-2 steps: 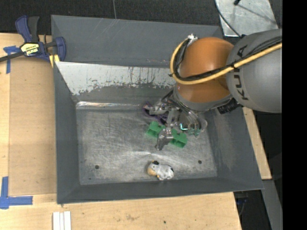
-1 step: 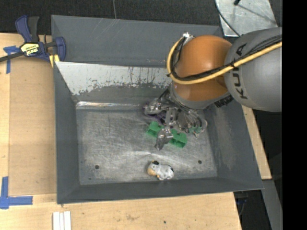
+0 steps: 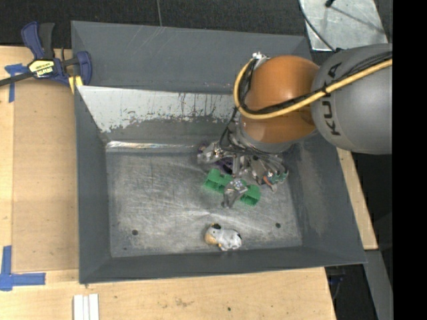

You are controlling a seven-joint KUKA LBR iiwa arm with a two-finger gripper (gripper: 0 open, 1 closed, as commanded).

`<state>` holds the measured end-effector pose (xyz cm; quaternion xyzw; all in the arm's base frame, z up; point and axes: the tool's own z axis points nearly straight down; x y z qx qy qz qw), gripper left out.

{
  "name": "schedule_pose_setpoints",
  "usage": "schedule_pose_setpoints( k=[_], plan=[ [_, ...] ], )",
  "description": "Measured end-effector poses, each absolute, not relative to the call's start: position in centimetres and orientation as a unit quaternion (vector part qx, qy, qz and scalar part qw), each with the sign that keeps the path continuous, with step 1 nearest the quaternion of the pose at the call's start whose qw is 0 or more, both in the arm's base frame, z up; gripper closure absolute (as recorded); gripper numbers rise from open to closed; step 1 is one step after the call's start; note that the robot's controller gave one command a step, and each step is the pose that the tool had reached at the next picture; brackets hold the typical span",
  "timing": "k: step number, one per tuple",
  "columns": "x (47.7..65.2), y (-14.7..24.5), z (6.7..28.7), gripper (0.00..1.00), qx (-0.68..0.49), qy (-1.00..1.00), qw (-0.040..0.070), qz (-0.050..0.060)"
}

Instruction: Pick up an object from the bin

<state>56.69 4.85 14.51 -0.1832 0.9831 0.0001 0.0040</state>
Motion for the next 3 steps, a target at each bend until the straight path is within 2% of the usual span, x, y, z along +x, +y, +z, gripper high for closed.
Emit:
schedule_pose_setpoints(
  k=[1, 2, 3],
  plan=[
    [57.7, -7.9, 7.6, 1.0, -0.004, 1.0, 0.004, 0.0],
    [57.7, -7.9, 7.6, 1.0, -0.004, 1.0, 0.004, 0.0],
    [56.4, -8.5, 11.0, 1.0, 0.0, 1.0, -0.002, 0.001]
  ],
)
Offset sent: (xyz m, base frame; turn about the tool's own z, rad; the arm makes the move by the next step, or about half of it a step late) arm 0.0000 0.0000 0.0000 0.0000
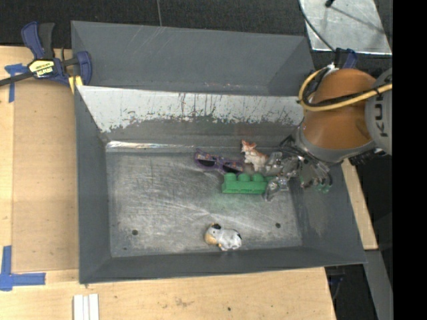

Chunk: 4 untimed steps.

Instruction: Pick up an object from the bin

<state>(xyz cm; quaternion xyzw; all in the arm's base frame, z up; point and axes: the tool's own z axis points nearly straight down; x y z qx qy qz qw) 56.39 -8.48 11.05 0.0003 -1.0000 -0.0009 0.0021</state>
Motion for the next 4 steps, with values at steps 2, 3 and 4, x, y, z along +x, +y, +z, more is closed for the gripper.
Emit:
schedule_pose_setpoints(
  k=[2, 3, 4],
  plan=[
    [56.6, -10.1, 13.9, 1.0, -0.021, -1.0, -0.005, 0.001],
    [55.1, -9.9, 18.0, 1.0, -0.02, -1.0, 0.003, 0.0],
    [53.7, -9.0, 22.4, 1.0, -0.016, -1.0, -0.002, 0.0]
  ],
)
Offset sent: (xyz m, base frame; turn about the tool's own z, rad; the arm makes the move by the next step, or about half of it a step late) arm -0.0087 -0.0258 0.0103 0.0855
